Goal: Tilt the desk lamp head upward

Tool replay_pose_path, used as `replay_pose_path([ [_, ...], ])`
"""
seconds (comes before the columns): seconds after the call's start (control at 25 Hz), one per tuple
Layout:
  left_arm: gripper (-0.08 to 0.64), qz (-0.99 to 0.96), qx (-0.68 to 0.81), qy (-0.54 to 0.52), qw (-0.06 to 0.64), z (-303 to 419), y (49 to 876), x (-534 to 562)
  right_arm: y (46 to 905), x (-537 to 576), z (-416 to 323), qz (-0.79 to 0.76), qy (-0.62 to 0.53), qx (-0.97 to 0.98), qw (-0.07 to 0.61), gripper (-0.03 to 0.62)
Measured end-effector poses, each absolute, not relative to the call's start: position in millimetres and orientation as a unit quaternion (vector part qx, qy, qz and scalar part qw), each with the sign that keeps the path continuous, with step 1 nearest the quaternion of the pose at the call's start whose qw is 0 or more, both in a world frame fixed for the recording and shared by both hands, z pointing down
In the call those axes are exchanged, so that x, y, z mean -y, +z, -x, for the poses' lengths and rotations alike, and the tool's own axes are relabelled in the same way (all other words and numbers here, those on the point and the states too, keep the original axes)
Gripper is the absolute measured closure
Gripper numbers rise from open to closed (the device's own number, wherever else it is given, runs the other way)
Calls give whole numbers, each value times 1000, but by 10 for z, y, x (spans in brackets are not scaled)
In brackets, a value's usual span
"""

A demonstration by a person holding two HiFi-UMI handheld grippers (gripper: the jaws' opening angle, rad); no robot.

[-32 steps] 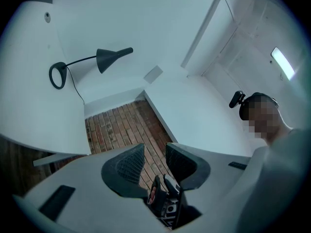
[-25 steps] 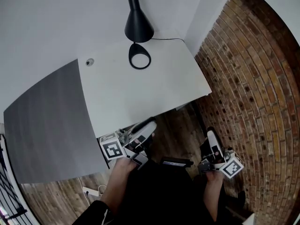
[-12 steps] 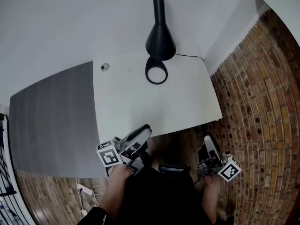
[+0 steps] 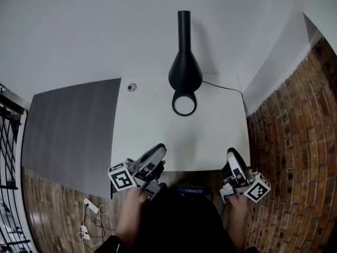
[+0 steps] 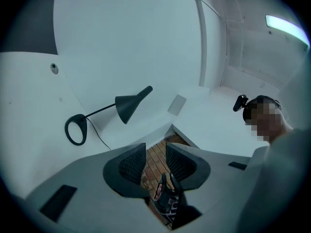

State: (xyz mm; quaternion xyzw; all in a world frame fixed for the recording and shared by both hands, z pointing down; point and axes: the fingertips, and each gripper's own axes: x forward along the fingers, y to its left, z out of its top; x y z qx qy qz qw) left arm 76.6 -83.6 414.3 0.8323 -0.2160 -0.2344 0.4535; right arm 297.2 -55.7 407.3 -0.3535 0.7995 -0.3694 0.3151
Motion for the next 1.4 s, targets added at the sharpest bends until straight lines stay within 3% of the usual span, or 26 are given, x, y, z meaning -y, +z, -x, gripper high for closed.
replay_pose_path([
  [0.76, 422, -801, 287, -230, 472, -879, 4411, 976, 4453, 1143, -3026, 294, -426, -808, 282, 500],
  [1.2, 422, -817, 213, -192, 500, -704, 4938, 2006, 5087, 1789, -2628, 398, -445, -786, 160, 500],
  [1.4, 422, -815, 195, -147, 525, -775, 5596, 2463, 5676, 2154, -2372, 450, -468, -759, 63, 500],
])
